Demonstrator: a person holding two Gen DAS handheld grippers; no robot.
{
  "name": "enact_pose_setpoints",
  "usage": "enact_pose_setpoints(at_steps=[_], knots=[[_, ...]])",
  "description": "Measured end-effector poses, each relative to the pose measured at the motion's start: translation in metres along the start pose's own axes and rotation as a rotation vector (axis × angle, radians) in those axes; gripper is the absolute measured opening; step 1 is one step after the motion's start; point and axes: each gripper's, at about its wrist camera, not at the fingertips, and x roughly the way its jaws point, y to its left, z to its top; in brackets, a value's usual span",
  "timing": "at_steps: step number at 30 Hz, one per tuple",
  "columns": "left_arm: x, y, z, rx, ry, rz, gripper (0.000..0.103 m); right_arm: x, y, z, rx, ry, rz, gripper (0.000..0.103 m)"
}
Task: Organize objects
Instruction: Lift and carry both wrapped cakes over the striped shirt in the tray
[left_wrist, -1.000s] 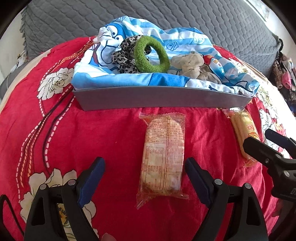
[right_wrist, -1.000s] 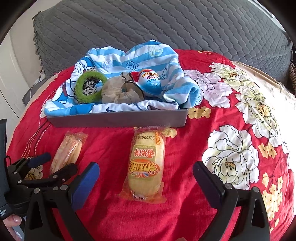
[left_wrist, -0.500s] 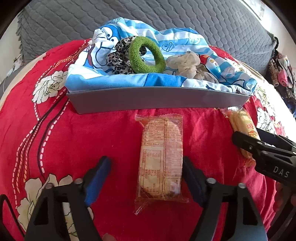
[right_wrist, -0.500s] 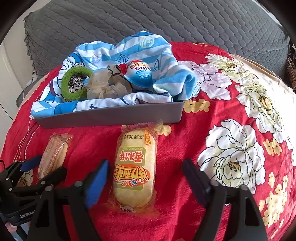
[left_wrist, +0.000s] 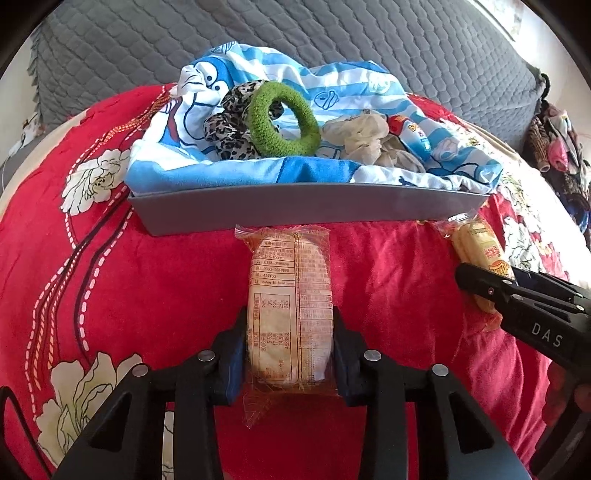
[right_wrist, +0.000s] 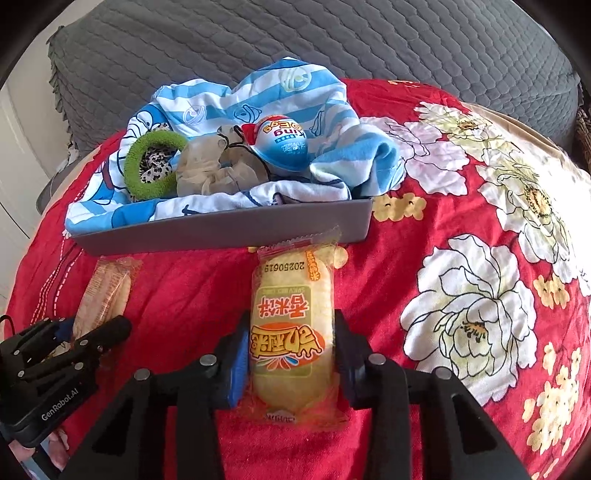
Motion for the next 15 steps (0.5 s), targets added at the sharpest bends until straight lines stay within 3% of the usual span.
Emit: enact_pose_setpoints(at_steps=[15], knots=[[-0.048,-0.01,0.027,0.016,-0.073,0.008,0.039,-0.058,0.027,0.015,-0.056,-0.095,0.066,0.04]])
